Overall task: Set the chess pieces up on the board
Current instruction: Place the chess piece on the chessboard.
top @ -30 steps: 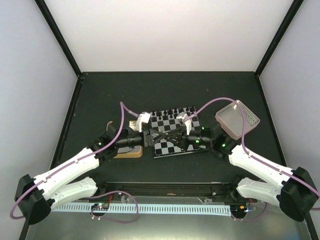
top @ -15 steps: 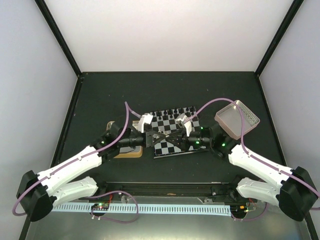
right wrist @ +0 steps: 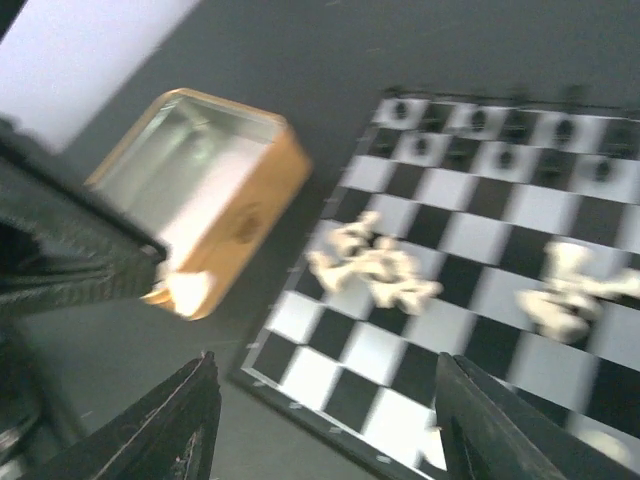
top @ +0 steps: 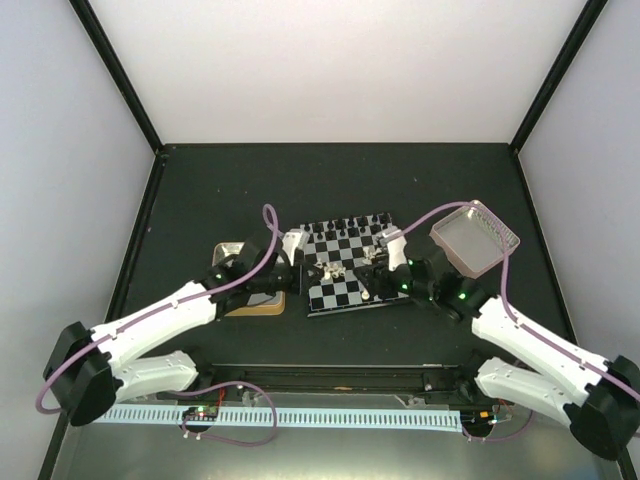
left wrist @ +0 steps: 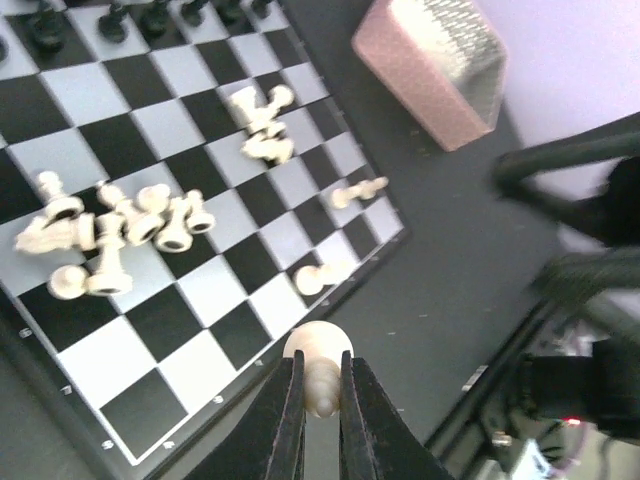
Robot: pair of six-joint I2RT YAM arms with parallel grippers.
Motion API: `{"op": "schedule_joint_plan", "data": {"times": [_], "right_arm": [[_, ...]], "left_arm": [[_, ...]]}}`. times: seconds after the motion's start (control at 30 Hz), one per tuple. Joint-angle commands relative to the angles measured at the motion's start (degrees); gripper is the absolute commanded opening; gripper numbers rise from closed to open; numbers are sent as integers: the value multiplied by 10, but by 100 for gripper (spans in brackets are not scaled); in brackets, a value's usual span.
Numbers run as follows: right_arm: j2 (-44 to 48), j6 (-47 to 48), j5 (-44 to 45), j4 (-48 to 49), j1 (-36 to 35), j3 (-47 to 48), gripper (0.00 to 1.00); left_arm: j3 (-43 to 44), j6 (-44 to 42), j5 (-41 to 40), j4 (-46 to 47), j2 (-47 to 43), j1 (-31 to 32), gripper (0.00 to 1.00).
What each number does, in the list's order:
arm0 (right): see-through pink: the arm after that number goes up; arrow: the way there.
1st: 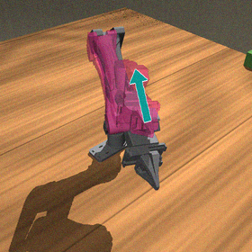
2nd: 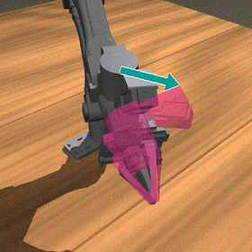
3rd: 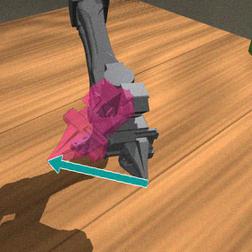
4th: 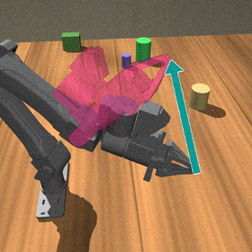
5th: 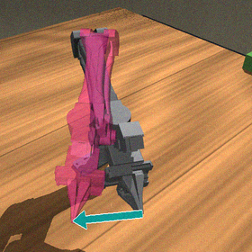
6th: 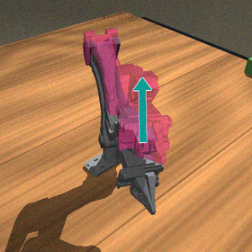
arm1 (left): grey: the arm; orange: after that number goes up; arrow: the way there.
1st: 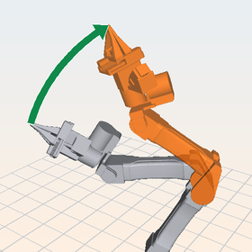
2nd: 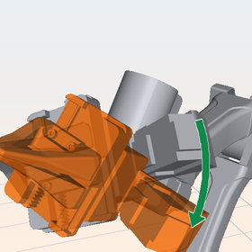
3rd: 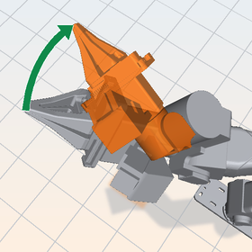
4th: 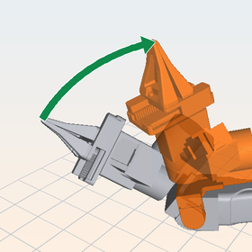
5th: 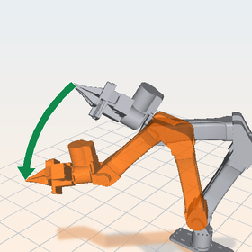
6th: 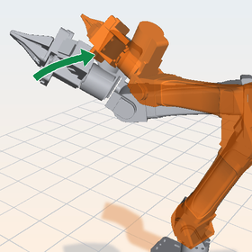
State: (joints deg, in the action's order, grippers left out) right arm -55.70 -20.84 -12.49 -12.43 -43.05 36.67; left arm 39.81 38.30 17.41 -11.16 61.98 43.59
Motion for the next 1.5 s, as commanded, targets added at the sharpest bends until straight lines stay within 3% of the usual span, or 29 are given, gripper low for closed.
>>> {"op": "schedule_joint_plan", "data": {"times": [0.0,0.17,0.43,0.87,1.27,1.47], "right_arm": [[45,-48,235,-130,0,33,60],[40,-109,330,-189,0,57,61],[46,-177,363,-195,0,39,61],[64,-216,368,-200,0,17,61],[73,-219,356,-200,0,9,61],[76,-221,349,-197,0,5,62]], "left_arm": [[27,-35,-105,-52,49,36,1],[71,-45,-208,-92,133,99,1],[137,-61,-285,-128,229,153,2],[164,-57,-272,-112,316,177,2],[164,-59,-261,-99,342,176,3],[165,-59,-259,-103,337,176,14]]}}
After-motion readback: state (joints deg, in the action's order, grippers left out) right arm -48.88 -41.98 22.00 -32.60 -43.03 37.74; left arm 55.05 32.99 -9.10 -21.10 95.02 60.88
